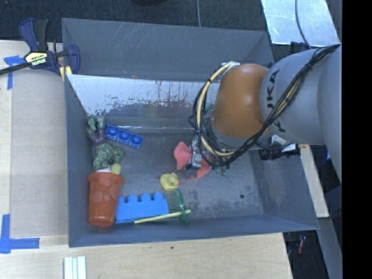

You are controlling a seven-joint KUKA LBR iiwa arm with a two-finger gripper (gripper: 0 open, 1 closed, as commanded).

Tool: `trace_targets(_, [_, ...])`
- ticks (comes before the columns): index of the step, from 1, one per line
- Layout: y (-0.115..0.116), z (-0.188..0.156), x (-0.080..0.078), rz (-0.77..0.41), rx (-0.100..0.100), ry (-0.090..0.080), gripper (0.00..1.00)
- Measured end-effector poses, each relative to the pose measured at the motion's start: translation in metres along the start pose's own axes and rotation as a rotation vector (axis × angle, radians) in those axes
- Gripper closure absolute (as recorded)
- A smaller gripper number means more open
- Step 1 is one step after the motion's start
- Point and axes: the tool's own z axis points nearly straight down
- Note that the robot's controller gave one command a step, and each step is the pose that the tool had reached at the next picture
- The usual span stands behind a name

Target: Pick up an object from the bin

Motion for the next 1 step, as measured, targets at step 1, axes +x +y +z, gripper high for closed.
trace_targets(1, [0.0001, -0.0133, -0.0014, -0.001, -0.001, -0.004, 1.00])
